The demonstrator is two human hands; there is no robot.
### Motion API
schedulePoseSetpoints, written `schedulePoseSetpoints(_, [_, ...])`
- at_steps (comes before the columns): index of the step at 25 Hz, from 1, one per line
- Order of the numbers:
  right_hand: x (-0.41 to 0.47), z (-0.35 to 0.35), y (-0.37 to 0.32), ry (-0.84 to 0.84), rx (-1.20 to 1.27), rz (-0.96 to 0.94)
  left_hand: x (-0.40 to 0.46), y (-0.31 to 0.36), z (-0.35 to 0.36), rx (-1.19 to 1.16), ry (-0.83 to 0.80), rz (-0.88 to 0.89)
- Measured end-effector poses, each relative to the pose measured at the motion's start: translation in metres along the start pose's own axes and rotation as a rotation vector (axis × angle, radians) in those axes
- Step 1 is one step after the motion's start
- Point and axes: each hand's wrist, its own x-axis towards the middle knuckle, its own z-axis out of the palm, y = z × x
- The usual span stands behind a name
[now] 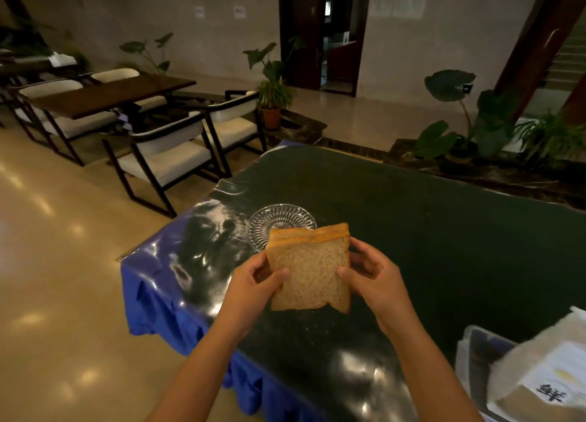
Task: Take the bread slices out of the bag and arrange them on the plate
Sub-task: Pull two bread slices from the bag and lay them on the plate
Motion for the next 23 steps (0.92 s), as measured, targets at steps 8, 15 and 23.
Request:
schedulePoseSetpoints(8, [0.076,0.025,0.044,0.087,0.051,0.077,0.079,-0.027,-0.031,0.071,0.011,-0.053])
schedulePoseSetpoints(15, [0.156,0.044,0.076,0.092,0.093,0.244,0.159,-0.050,-0.062,0.103,-0.051,-0.174])
schedulePoseSetpoints(23, [0.229,0.083,0.129,0.300,0.089,0.391,0.271,-0.096,-0.096,0.108,-0.170,-0.307])
